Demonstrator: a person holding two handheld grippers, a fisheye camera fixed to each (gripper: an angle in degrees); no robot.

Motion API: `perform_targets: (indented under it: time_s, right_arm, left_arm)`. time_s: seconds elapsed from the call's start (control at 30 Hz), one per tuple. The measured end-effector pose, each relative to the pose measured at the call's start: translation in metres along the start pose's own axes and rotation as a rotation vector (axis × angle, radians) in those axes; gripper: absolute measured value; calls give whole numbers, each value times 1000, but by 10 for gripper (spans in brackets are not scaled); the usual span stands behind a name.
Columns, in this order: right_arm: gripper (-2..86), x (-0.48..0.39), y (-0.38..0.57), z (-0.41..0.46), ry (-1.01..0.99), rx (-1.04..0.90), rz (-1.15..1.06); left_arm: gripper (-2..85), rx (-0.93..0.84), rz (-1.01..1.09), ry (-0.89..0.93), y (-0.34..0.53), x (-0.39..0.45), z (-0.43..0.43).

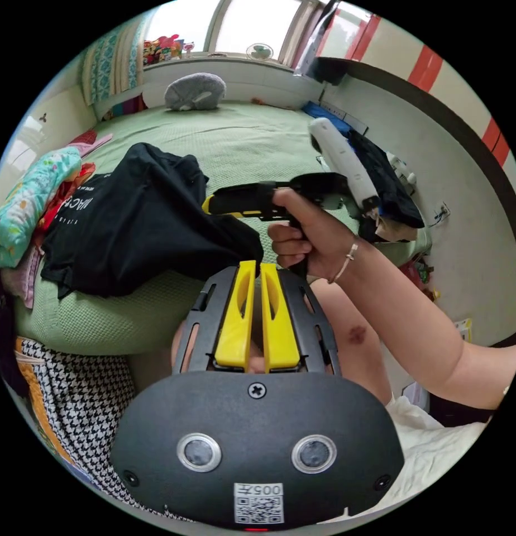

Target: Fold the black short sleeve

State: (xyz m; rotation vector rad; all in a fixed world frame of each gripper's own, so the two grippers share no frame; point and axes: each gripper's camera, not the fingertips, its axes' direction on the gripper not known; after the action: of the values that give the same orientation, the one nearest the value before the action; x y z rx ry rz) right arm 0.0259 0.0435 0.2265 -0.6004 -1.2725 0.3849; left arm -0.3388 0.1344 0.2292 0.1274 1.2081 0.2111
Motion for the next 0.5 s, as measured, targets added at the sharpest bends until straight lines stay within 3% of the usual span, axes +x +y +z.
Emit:
perform_targets:
  time_s: [0.13,0.33,0.5]
  right_arm:
    - [59,14,0,-10,14,-39,-5]
    - [79,51,5,-53,-103,-27,52]
    - [94,61,1,-86,-53,-74,-10]
  left_arm:
    - [13,-33,65,-12,2,32,2]
    - [7,-4,63,114,12,40,-21]
    - [6,-5,99,194,26,42,-41]
